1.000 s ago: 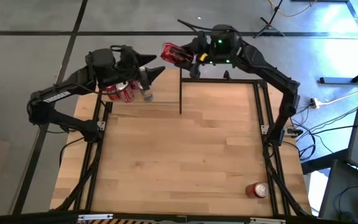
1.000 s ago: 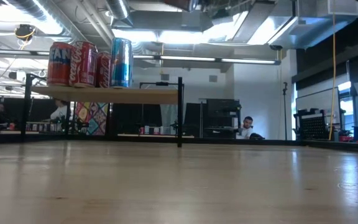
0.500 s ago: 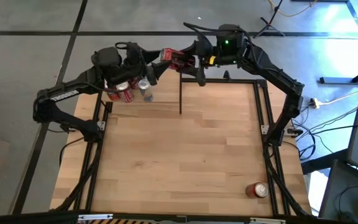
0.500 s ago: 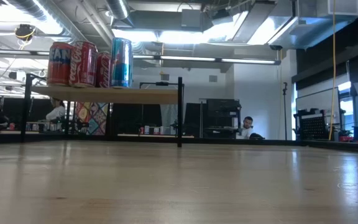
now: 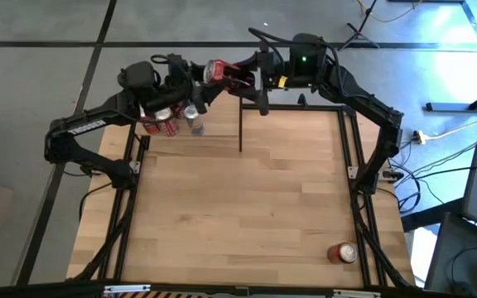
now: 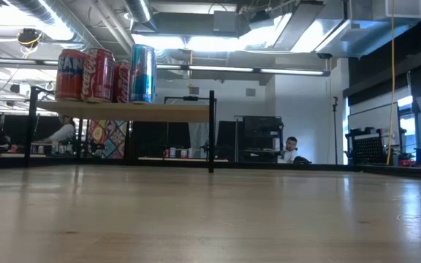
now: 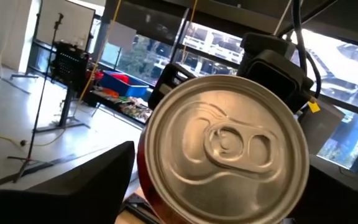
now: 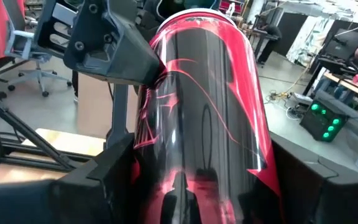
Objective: Place canned beverage on shelf
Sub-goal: Put the top red-black soda can on the shelf
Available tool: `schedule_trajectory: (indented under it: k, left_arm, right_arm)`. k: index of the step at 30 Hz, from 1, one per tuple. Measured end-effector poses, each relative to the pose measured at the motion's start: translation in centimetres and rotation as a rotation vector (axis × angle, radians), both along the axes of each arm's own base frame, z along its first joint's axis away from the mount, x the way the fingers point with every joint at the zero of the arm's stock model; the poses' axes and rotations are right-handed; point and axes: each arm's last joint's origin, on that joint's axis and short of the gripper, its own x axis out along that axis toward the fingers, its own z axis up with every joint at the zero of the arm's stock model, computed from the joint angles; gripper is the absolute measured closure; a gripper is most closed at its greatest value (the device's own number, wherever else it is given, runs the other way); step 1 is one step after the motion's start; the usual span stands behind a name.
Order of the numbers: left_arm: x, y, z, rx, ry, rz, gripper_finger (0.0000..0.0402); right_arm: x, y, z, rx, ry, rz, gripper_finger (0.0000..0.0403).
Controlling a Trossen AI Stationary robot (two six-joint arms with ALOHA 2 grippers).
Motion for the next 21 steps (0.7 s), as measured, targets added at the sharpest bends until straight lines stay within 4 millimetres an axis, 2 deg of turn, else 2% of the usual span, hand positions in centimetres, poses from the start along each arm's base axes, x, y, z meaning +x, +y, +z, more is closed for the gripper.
schedule_trajectory:
  k: [6, 8, 15, 18, 21]
  left_arm:
    - [0.0, 0.1, 0.0, 0.017, 0.009, 0.033, 0.0108]
    - [0.0, 0.1, 0.0, 0.028, 0.011, 0.030, 0.0131]
    - [-0.1, 0.0, -0.4, 0.104, 0.101, 0.008, 0.0133]
    - [-0.9, 0.0, -0.6, 0.116, 0.156, -0.030, 0.0133]
    - [-1.9, 0.0, -0.5, 0.139, 0.194, -0.097, 0.0133]
  right_arm:
    - [0.4, -0.1, -0.3, -0.001, 0.003, -0.015, 0.0130]
    - [0.7, -0.1, -0.5, 0.000, 0.009, -0.022, 0.0118]
    - [0.8, -0.2, -1.2, 0.065, 0.064, -0.035, 0.0033]
    - [-0.3, 0.1, -0.9, 0.078, 0.103, -0.047, 0.0011]
    - [-1.9, 0.5, -0.4, 0.094, 0.138, -0.022, 0.0010]
